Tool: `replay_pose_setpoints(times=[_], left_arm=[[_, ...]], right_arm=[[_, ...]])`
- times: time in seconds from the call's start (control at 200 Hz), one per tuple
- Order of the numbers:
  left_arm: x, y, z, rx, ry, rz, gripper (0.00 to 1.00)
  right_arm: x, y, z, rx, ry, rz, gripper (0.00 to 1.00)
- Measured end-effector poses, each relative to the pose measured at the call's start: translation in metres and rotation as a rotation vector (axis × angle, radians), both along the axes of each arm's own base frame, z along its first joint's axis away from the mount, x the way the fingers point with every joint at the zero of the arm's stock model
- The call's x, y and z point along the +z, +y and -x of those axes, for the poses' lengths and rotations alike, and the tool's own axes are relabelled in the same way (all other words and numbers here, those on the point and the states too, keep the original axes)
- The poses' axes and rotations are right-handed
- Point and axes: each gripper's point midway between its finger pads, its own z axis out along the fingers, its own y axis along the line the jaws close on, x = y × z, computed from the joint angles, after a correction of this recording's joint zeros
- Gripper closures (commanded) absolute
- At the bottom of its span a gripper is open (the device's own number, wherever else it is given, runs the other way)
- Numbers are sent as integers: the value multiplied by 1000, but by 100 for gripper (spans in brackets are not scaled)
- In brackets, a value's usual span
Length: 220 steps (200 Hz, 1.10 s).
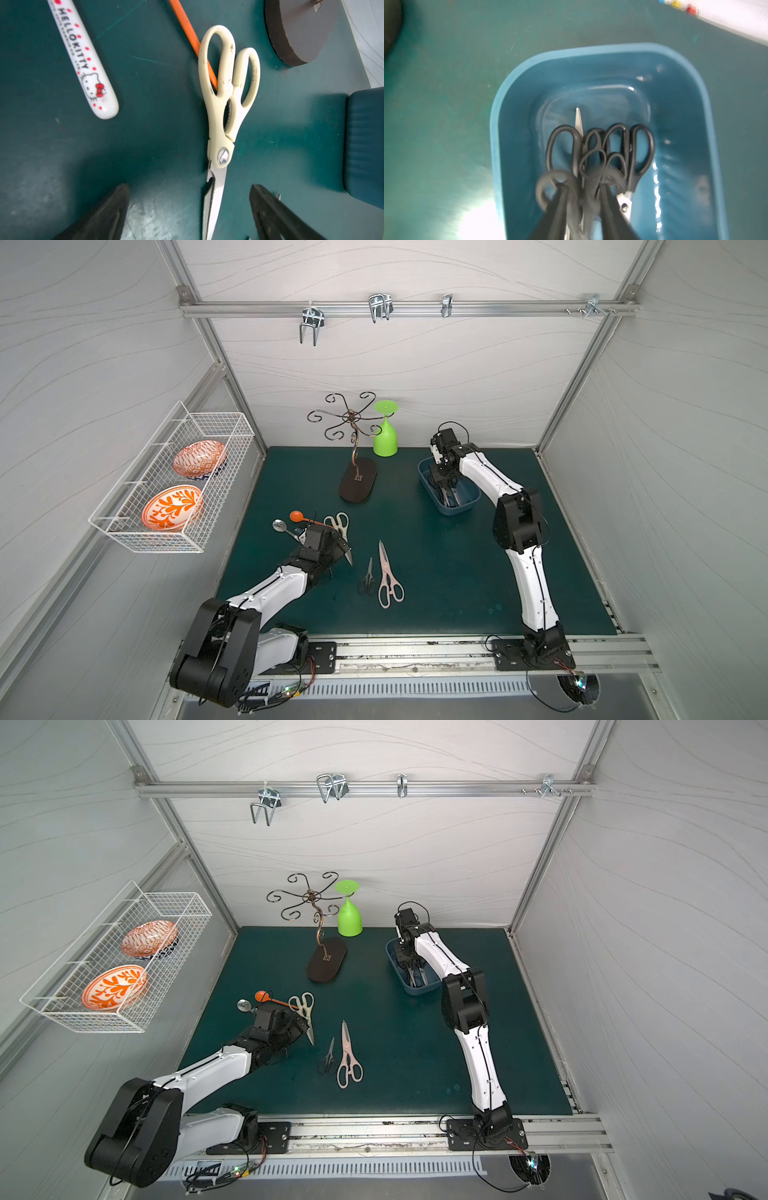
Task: Put the scissors into the storage box
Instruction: Place the scissors in the storage box.
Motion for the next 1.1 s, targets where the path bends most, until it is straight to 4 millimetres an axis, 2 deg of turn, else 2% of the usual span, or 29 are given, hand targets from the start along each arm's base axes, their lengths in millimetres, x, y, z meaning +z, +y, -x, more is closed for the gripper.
replay_pose_setpoints(times=[0.235,0.355,0.49,0.595,0.665,0.74,0.8,0.955,1.1], left_arm=[[0,-1,0,-3,1,5,5],[1,-1,0,-5,-2,9,5],[5,-2,-1,-5,-15,12,5],[7,-2,-2,-4,-25,16,5],[8,-3,-3,-6,-31,21,5],[9,-4,-4,-7,-35,26,5],[9,-4,-4,-9,-36,29,5],[15,-5,-5,-8,-56,37,5],[20,-5,-6,-7,-71,40,5]], right_arm=[[4,-1,1,-4,-5,-5,63],[12,-3,28,13,21,-13,61],[44,7,86,68,23,-50,60],[70,41,147,167,2,-103,59],[73,63,189,234,14,-121,59],[62,83,230,298,55,-116,59],[43,91,261,332,109,-94,59],[-7,86,324,354,255,-9,59],[-25,82,362,361,322,16,57]])
